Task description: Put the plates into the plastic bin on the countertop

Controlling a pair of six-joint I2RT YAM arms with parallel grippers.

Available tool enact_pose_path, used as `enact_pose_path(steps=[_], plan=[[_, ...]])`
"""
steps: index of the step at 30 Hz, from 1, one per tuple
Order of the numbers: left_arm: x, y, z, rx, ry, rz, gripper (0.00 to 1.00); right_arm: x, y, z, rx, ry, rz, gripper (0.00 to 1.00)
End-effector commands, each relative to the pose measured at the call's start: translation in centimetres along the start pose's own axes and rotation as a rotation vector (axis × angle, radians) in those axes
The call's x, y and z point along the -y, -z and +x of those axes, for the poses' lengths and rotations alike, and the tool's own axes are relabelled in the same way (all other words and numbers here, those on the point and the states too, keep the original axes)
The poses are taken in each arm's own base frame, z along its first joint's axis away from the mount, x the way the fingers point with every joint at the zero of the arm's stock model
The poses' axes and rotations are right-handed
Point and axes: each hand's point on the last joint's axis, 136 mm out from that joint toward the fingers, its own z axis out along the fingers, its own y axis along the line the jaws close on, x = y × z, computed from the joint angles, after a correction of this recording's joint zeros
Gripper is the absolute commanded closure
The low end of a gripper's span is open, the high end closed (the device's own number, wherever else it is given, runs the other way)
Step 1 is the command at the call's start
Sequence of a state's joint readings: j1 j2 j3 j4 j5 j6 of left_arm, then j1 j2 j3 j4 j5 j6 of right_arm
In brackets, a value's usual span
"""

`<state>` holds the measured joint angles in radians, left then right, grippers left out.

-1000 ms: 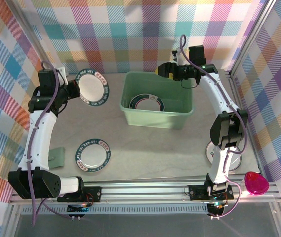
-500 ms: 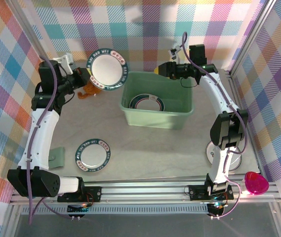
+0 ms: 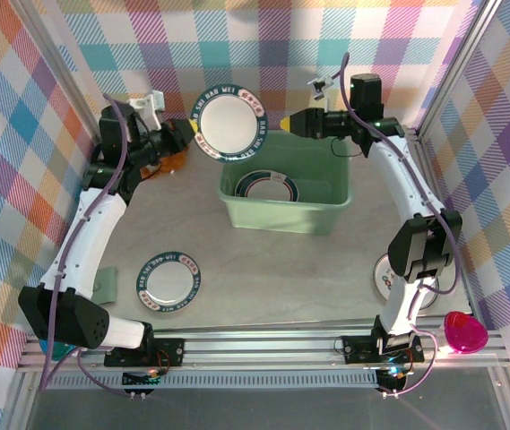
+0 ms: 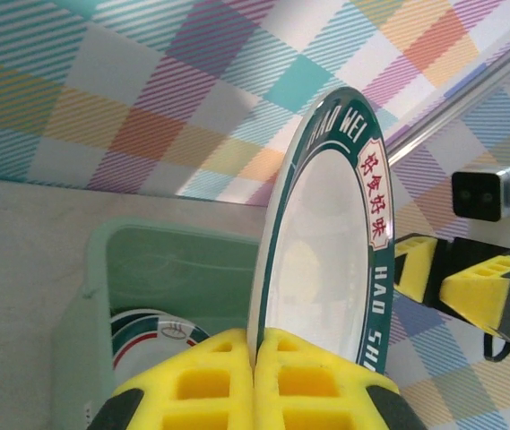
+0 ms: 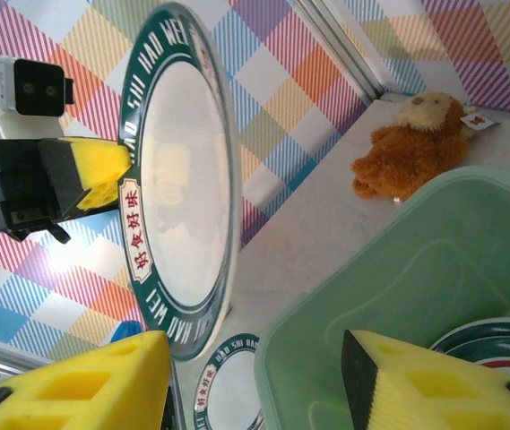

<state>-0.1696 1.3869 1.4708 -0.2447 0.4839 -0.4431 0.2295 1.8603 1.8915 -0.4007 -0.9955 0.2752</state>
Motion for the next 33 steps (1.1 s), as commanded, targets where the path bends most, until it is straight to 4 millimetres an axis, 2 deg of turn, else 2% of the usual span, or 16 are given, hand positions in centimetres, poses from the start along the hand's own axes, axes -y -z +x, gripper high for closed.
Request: enact_pose_path(steps=[1,6,12,18,24,28,33], plan=[[3.2,0.3,-2.0,0.073,-0.038,0.116,1.00,-1.0,-0.2,0.2,-0.001,0.019,-0.002,0.48],[4.1,-0.4,-1.5,0.065,-0.042,0.152,1.00,-0.9,-0.3,0.4,0.005,-0.001,-0.002,0.50],[3.8,-1.1,-1.0,0.056,-0.037,0.141,1.00,-1.8,-0.2,0.7,0.021,0.015,-0.026,0.53],[3.5,-0.9,-1.1,0.066,-0.046,0.120,1.00,-0.8,0.5,1.5,0.026,0.018,0.057,0.53],[3.4,-0.9,-1.0,0.068,-0.046,0.117,1.00,-0.9,1.9,1.1,0.086,0.027,0.061,0.49],[4.1,-1.4,-0.8,0.062,-0.033,0.153,1.00,-2.4,1.6,1.0,0.084,0.054,-0.020,0.44],[4.7,-1.8,-0.2,0.047,-0.038,0.169,1.00,-2.4,0.9,1.2,0.079,0.037,-0.030,0.43]])
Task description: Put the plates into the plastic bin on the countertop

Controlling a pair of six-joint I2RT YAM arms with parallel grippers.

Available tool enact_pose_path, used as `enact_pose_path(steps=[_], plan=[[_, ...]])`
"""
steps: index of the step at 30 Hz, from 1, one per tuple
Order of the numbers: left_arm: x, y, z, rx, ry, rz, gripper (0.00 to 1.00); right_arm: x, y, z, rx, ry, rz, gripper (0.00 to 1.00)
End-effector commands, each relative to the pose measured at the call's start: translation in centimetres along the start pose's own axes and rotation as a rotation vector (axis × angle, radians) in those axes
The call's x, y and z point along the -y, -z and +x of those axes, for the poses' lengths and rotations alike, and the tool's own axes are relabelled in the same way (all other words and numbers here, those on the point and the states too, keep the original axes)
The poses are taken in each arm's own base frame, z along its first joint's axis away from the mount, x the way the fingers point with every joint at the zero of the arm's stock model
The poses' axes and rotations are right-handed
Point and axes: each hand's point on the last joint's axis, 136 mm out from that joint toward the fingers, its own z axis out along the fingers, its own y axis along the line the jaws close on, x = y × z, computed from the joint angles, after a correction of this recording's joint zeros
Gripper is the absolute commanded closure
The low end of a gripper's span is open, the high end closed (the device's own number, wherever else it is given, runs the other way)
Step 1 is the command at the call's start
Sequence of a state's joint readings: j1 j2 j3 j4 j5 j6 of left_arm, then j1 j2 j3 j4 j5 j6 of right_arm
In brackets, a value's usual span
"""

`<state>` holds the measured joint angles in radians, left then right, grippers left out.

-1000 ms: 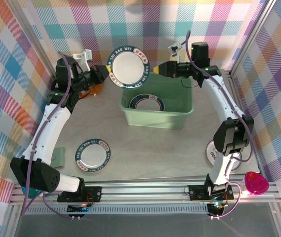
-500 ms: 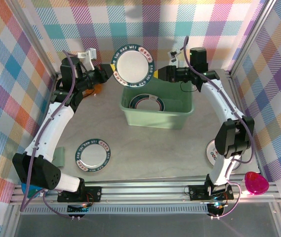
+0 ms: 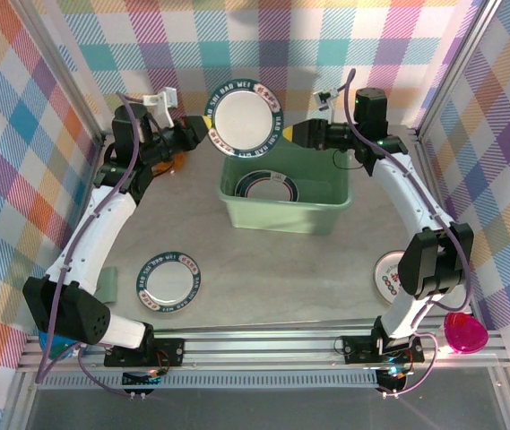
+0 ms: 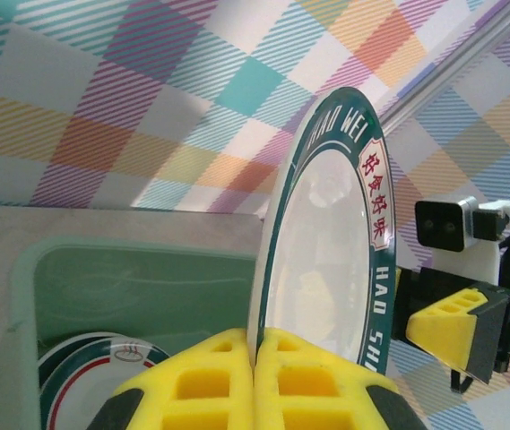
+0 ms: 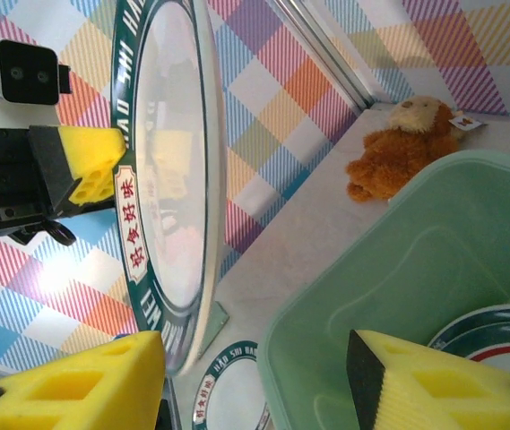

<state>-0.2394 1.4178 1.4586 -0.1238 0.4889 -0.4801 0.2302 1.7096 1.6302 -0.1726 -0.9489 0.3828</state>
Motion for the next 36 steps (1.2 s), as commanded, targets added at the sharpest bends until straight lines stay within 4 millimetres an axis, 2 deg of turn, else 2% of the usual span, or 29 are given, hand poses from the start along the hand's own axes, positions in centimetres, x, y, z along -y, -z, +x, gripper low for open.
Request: enact_pose_path(steps=[1,6,16,21,27,32,36], plan=[[2.1,-0.1,-0.7,0.035,-0.027,0.076,1.00,-1.5,-0.2,-0.4,0.011,0.034,-0.053,0.43],[2.0,-0.2,-0.4,0.027,-0.023,0.075,1.00,-1.7,-0.5,-0.7,0.023,0.018,-0.077,0.46],[2.0,-0.3,-0.2,0.027,-0.023,0.080,1.00,-0.7,-0.8,-0.5,0.021,-0.042,-0.048,0.79],[2.1,-0.5,0.1,0.016,-0.020,0.090,1.00,-0.4,-1.2,-0.1,0.002,-0.080,-0.039,0.80],[2.3,-0.5,0.2,0.017,-0.025,0.095,1.00,0.2,-1.4,0.1,-0.001,-0.108,0.010,0.76],[2.1,-0.4,0.5,0.013,-0.032,0.081,1.00,0.8,-1.2,-0.1,0.023,-0.125,0.052,0.89],[2.1,-0.4,0.9,-0.003,-0.032,0.081,1.00,1.2,-1.3,-0.1,0.028,-0.159,0.068,0.93]])
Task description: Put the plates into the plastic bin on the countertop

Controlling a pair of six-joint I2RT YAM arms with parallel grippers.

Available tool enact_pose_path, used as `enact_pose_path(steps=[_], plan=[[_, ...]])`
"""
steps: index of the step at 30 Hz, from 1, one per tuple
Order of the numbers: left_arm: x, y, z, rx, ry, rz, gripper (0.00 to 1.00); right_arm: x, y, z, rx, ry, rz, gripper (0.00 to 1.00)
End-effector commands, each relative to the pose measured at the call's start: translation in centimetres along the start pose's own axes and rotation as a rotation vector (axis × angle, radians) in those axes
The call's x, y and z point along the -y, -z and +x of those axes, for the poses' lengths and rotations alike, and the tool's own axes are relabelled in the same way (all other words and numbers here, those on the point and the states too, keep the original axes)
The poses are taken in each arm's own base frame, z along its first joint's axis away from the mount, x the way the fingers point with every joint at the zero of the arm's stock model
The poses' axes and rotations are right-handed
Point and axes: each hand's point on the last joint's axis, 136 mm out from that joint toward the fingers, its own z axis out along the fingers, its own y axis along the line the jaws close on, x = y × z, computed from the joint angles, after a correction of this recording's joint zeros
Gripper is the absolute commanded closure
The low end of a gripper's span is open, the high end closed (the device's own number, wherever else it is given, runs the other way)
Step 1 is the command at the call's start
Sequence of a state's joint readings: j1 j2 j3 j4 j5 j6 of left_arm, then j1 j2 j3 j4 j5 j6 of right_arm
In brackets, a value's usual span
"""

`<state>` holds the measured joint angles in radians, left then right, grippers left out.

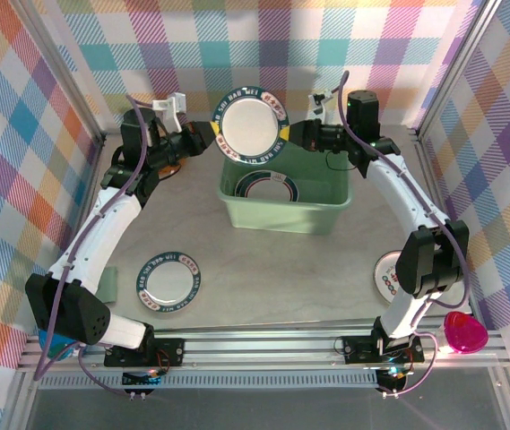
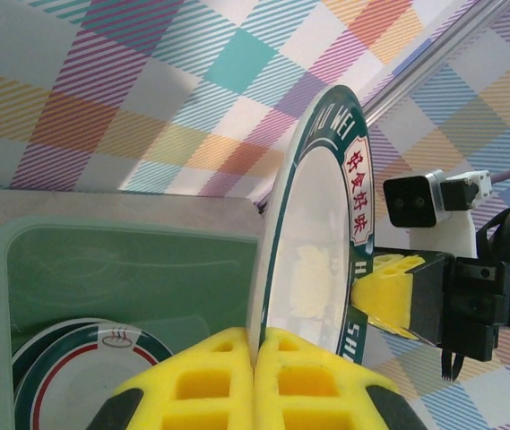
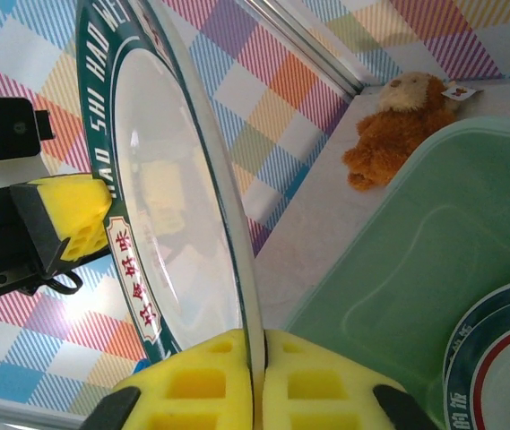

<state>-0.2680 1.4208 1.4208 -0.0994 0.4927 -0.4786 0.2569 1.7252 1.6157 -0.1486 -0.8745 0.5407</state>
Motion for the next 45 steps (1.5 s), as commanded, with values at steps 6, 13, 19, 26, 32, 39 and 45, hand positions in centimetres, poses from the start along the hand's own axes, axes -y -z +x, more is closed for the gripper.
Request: enact_pose_path(steps=[6,13,19,26,32,39,45], plan=[[1.0,0.5,-0.4,0.030,-0.035,0.019,0.63,0.5,0.1,-0.7,0.035,-0.035,0.063,0.99],[-1.3,0.9,-0.3,0.047,-0.056,-0.098,0.18,2.8,1.2,-0.7,0.060,-0.081,0.182,1.00],[-4.2,2.9,-1.1,0.107,-0.049,-0.191,0.06,6.3,3.0,0.3,-0.008,-0.142,0.293,1.00],[-7.4,4.5,-0.6,0.107,-0.008,-0.251,0.06,9.4,3.3,3.6,-0.079,-0.187,0.369,1.00],[-9.6,5.7,0.3,0.101,0.021,-0.302,0.06,12.0,2.7,5.4,-0.121,-0.258,0.405,1.00],[-11.5,6.8,1.1,0.106,0.045,-0.344,0.06,13.8,1.5,7.0,-0.176,-0.316,0.421,1.00],[-12.3,6.9,2.1,0.099,0.063,-0.354,0.06,15.6,0.7,8.7,-0.230,-0.370,0.432,1.00]])
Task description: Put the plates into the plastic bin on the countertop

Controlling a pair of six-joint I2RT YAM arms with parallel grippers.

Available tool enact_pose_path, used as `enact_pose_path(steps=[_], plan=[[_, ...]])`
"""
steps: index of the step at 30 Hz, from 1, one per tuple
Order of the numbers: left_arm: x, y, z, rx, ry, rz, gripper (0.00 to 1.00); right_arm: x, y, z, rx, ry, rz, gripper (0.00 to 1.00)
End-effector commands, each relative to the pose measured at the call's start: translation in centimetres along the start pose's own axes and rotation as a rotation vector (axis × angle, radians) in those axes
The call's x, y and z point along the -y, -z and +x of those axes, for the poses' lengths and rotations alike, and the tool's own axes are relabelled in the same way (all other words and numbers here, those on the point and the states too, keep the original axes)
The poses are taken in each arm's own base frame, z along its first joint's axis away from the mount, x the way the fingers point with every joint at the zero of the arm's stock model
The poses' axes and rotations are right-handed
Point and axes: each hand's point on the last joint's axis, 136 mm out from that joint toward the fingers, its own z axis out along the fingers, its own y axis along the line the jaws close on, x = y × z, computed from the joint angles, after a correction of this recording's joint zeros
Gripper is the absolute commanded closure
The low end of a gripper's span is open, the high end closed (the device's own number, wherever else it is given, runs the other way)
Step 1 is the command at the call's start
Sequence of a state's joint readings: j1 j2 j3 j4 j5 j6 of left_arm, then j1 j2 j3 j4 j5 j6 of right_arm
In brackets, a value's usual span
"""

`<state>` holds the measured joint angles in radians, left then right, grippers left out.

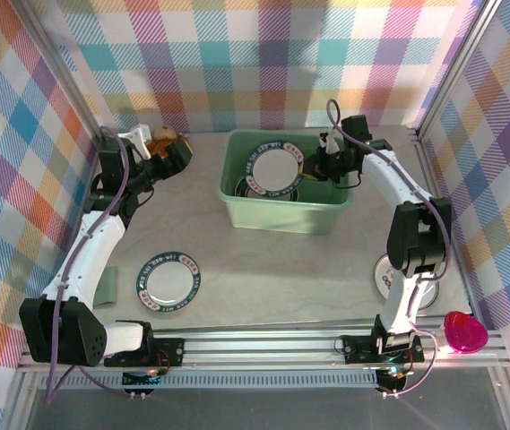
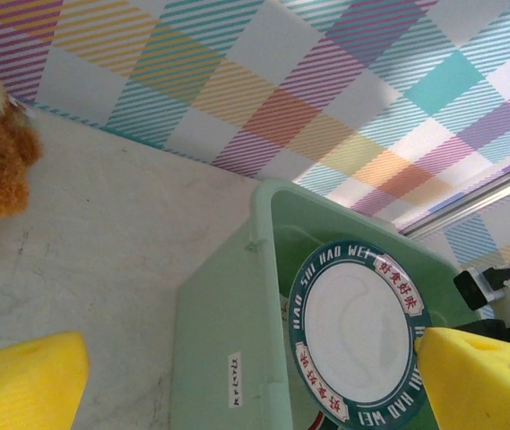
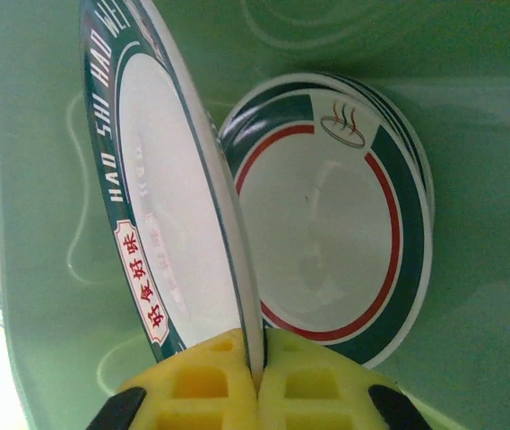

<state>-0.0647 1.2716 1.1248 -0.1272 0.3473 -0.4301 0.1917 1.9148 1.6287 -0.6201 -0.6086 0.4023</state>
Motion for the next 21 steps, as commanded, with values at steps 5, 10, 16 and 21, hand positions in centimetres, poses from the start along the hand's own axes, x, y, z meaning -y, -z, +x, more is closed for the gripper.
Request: enact_pose_path(steps=[5,10,16,21], plan=[[-0.3,0.5,-0.1,0.018,-0.001,0.001,0.06,0.2,-2.0,0.9,-0.071,0.002,-0.019,1.00],[-0.7,0.4,0.1,0.009,-0.003,-0.012,0.06,1.3,-3.3,1.3,-0.106,-0.029,-0.015,1.00],[-1.0,0.0,0.3,0.001,0.017,-0.016,0.06,2.3,-4.5,1.7,-0.133,-0.039,-0.003,1.00],[-1.4,-0.5,0.7,-0.018,0.024,-0.026,0.07,3.3,-5.3,2.1,-0.150,-0.052,0.018,1.00]])
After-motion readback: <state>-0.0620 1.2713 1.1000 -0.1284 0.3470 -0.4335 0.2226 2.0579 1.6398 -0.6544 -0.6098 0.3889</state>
